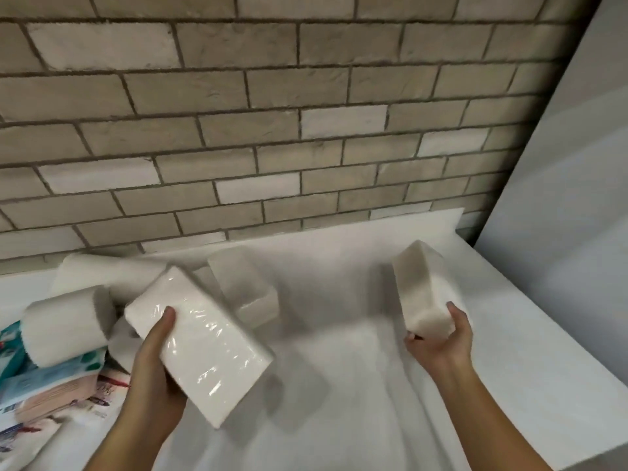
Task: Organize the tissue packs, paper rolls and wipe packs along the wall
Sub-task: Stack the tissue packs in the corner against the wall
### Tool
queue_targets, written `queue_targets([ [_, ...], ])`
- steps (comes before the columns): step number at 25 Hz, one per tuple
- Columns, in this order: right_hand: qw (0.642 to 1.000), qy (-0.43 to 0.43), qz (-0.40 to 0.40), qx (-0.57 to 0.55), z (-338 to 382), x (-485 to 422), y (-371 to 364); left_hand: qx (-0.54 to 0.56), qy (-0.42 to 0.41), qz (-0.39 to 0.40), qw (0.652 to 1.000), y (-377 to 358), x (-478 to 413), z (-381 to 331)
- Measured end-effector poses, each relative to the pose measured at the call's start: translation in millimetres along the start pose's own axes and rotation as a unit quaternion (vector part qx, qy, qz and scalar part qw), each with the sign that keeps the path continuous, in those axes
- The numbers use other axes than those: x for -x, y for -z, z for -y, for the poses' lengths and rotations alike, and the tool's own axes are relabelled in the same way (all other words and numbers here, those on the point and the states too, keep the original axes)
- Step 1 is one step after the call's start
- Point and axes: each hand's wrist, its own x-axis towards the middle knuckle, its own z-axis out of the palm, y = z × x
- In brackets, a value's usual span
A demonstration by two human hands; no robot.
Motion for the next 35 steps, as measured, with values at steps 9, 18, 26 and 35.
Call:
queue_targets([
  [9, 0.998, 0.025, 0.052, 0.024, 90.8, -112.2, -54.7, -0.077, 0.019, 0.039, 0.996, -136.0, -14.3, 43.2],
  [18, 0.933, 0.136, -0.044, 0.329, 145.8, -187.7, -50.0, -0.082, 0.026, 0.024, 0.996, -165.8, -17.2, 73.2],
  [26, 0.825, 0.224, 0.020, 0.519, 138.9, -239.2, -73.6, -0.106, 0.010, 0.007, 0.994, -166.8, -21.8, 76.6],
  [35, 0.829, 0.166, -0.016, 0.534, 253.4, -350.3, -71.5, -0.106, 0.019, 0.004, 0.994, -167.8, -26.4, 86.2],
])
